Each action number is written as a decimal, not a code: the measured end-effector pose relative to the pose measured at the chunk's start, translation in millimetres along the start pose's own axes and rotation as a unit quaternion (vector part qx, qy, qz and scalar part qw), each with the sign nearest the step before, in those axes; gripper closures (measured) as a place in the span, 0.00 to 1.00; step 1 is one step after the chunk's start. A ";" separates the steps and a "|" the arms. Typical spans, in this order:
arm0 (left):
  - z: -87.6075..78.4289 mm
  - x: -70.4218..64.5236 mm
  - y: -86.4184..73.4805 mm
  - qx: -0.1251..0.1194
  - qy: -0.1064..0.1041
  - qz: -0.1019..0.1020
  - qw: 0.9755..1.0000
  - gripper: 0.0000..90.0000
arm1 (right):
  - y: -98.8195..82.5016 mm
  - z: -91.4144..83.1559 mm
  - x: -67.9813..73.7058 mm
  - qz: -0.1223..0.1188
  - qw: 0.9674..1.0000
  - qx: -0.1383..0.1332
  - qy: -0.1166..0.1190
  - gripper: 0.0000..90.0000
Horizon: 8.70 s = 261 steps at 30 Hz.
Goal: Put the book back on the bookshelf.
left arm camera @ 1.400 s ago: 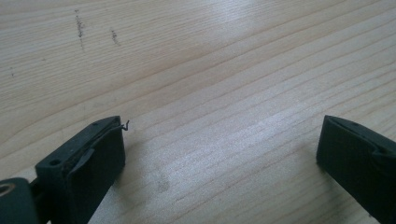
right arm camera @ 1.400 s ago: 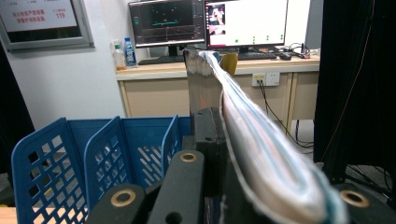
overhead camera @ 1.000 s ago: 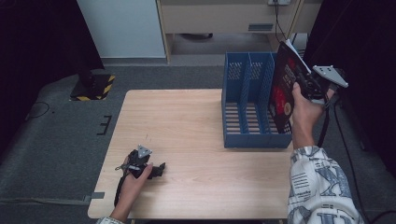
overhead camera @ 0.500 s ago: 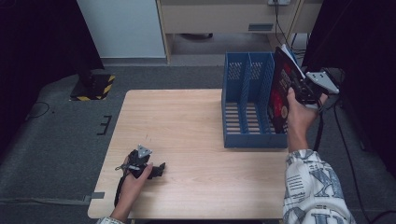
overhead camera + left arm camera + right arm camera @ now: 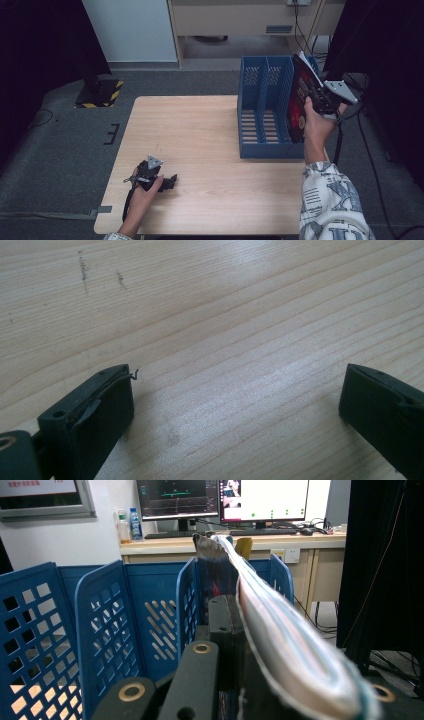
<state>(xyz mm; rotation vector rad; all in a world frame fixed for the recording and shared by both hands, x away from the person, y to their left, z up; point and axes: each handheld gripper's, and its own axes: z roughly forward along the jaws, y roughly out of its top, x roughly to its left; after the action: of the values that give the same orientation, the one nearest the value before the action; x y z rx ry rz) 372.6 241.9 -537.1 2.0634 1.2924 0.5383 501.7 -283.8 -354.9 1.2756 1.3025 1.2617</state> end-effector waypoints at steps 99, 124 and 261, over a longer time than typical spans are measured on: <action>-0.1 -0.9 -0.1 0.001 0.003 -0.003 1.000 0.00 | -22.6 3.1 12.0 -0.053 0.999 -0.002 0.012 0.95; -0.1 -1.0 -0.2 0.001 0.004 -0.004 1.000 0.00 | -27.1 2.6 21.1 -0.031 0.999 0.021 0.029 0.65; -0.2 -1.5 -0.3 0.000 0.004 -0.004 1.000 0.00 | -71.3 -118.9 33.8 -0.036 0.980 0.141 0.136 0.05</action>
<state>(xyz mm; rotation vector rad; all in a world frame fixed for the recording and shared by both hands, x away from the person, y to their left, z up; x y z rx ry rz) 371.7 240.8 -537.1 2.0583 1.3046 0.5428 374.9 -255.8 -414.0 1.2656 1.7593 1.2649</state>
